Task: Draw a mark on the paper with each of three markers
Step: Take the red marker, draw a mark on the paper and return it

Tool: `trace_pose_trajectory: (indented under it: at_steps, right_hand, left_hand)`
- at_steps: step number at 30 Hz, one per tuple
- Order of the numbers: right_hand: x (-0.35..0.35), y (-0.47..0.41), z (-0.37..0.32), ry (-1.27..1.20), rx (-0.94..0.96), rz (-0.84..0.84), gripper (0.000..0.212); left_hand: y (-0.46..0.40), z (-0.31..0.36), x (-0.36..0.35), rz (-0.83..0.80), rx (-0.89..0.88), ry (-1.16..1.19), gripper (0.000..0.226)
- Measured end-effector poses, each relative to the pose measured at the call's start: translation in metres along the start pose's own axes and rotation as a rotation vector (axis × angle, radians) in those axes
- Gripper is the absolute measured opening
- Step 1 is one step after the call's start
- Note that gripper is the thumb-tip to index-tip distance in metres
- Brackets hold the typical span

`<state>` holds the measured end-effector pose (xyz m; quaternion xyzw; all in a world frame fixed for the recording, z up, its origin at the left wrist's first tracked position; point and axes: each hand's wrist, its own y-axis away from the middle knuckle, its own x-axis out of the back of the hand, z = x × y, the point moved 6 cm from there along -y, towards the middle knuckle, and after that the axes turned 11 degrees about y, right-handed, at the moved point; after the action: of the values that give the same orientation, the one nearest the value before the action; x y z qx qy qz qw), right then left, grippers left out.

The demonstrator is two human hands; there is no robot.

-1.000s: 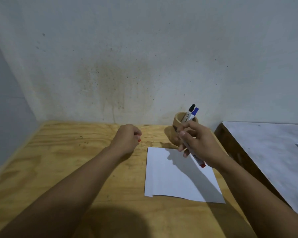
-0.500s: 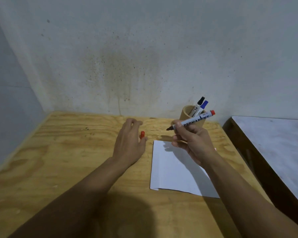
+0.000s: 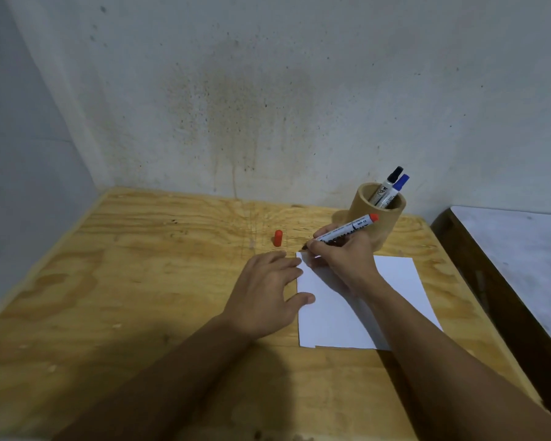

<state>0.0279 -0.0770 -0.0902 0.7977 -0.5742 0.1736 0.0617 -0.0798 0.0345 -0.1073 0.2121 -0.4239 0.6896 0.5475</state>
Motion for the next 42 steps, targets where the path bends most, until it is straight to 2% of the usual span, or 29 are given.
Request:
trace_pose_trajectory:
  at_steps: [10,22,29,42]
  right_hand:
    - [-0.001,-0.001,0.012,0.066,0.105,0.008,0.013]
    - [-0.004,0.000,0.018,-0.079,0.057,-0.018,0.014]
    - [-0.004,0.001,0.018,-0.147,0.049,-0.046,0.015]
    - [-0.007,0.000,0.021,-0.181,0.050,-0.080,0.014]
  left_hand:
    - [-0.003,-0.004,0.001,-0.006,0.054,0.019,0.057]
    - [-0.002,-0.010,0.007,0.031,0.182,0.034,0.056]
    - [-0.002,-0.013,0.005,-0.021,0.234,0.070,0.056]
    - [-0.002,-0.015,0.004,-0.057,0.241,0.061,0.061]
